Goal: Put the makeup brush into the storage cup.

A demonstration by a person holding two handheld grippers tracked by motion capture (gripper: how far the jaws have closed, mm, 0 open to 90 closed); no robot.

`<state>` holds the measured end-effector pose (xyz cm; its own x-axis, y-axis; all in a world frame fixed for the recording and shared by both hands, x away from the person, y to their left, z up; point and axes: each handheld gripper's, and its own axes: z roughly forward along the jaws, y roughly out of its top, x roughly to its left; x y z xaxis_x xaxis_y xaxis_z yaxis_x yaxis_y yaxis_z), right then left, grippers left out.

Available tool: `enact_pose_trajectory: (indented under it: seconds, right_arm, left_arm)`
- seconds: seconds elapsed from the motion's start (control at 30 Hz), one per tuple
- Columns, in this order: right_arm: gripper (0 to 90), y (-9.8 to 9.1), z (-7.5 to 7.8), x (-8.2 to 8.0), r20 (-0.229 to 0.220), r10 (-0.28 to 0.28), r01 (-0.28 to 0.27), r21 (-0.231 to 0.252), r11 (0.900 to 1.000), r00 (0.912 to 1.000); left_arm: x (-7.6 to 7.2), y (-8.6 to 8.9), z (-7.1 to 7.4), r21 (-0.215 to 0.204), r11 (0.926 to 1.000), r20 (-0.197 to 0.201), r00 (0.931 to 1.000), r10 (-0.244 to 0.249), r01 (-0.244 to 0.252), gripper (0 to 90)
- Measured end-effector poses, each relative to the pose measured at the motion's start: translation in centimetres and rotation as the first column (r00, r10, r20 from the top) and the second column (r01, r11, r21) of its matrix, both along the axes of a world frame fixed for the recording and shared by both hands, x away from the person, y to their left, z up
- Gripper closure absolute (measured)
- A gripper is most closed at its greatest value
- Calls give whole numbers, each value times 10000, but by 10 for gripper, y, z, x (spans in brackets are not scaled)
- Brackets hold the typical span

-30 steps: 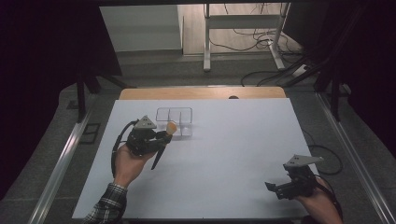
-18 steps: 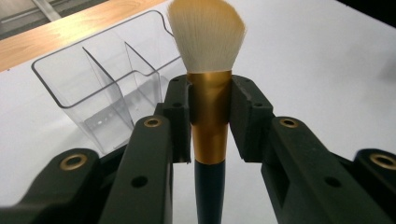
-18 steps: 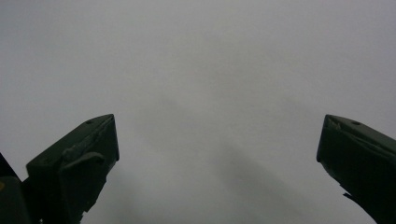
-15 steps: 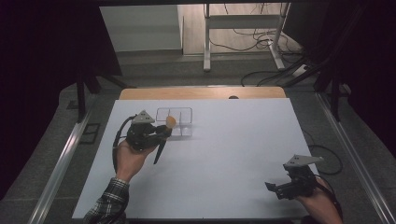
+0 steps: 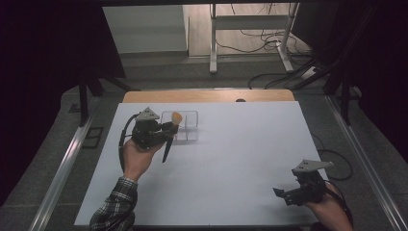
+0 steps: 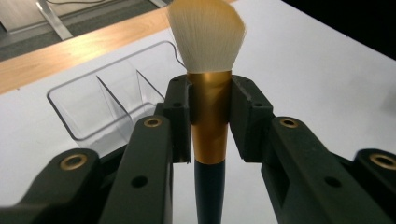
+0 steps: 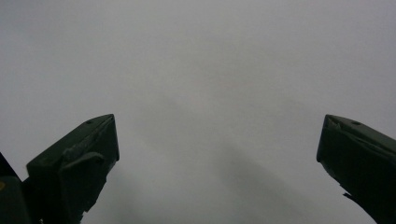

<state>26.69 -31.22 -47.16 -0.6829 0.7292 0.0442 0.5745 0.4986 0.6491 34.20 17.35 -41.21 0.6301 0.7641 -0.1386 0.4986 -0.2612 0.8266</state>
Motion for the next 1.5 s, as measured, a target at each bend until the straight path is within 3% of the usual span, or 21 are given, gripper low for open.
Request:
enact_pose_trajectory:
  seconds: [0.53,0.97,1.5]
  right_arm:
    - [0,0,0,0,-6,3,-3,12,10000,10000]
    - [0,0,0,0,-32,19,-19,10,10000,10000]
    - [0,1,-1,0,-53,50,-50,16,10000,10000]
  left_arm:
    - [16,-3,6,-386,9984,194,9989,417,-410,704]
    - [28,-10,11,-423,9970,511,9964,671,-650,704]
    - [43,-15,15,-582,9953,625,9948,809,-773,705]
